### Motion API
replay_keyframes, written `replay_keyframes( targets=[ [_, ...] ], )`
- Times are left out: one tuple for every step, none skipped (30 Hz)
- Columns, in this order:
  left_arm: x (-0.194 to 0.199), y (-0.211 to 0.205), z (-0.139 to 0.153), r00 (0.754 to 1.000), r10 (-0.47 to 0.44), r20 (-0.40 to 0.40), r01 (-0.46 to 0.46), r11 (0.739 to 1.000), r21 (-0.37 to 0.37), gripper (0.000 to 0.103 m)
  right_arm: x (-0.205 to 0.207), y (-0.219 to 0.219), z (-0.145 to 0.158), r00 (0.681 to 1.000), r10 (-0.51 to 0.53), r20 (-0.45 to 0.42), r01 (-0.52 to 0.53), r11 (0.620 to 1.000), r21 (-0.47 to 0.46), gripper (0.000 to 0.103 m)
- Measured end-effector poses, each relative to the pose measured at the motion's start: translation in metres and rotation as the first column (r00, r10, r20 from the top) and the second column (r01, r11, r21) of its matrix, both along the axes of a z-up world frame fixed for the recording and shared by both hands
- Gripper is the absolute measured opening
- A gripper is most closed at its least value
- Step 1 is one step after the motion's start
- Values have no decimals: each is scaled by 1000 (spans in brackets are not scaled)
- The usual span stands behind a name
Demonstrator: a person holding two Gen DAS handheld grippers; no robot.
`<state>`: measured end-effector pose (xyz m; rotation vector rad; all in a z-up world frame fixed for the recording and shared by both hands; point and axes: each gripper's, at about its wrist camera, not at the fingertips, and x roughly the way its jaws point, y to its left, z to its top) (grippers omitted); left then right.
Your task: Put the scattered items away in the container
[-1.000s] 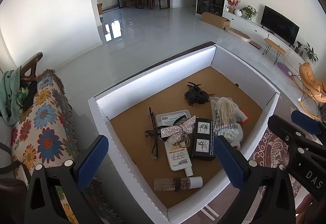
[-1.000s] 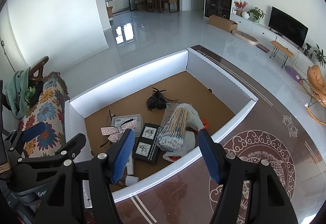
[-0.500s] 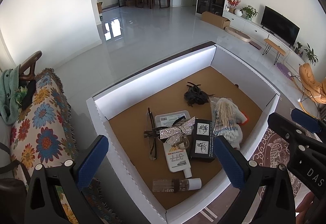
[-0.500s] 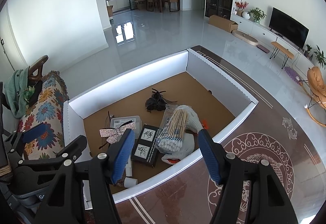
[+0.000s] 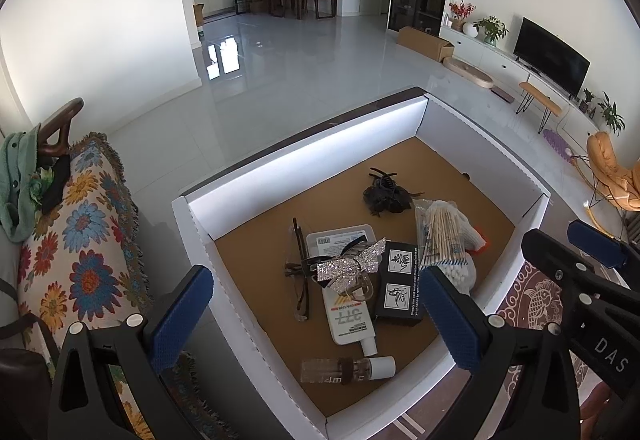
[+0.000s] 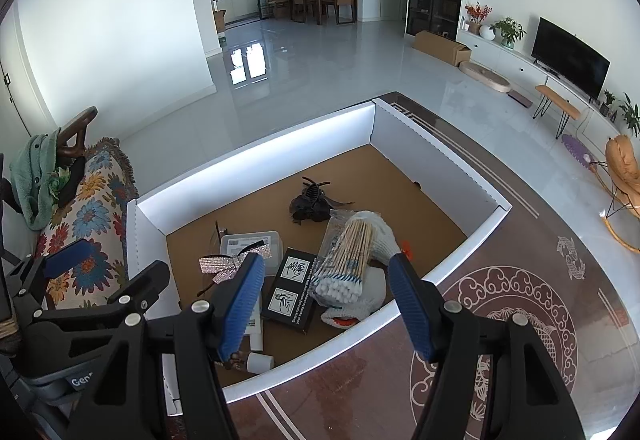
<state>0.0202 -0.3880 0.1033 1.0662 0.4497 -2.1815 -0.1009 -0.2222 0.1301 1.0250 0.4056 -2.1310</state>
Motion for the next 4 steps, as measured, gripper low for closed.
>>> replay_keyframes(
  targets=[
    [0, 0, 0, 1000, -10, -10, 10, 1000, 0, 103, -1, 0, 0, 1000, -3, 0, 3, 1000, 0, 65],
    [0, 0, 1, 1000, -16, -18, 16, 1000, -6, 103, -2, 0, 0, 1000, -6, 0, 6, 1000, 0, 65],
    [-1, 1, 1, 1000, -15, -19, 15, 1000, -16, 103, -3, 0, -1, 1000, -8, 1, 8, 1000, -1, 65],
    [-1, 1, 1, 1000, -13, -14, 12, 1000, -25, 103, -4, 0, -1, 1000, -10, 4, 10, 1000, -3, 65]
  ],
)
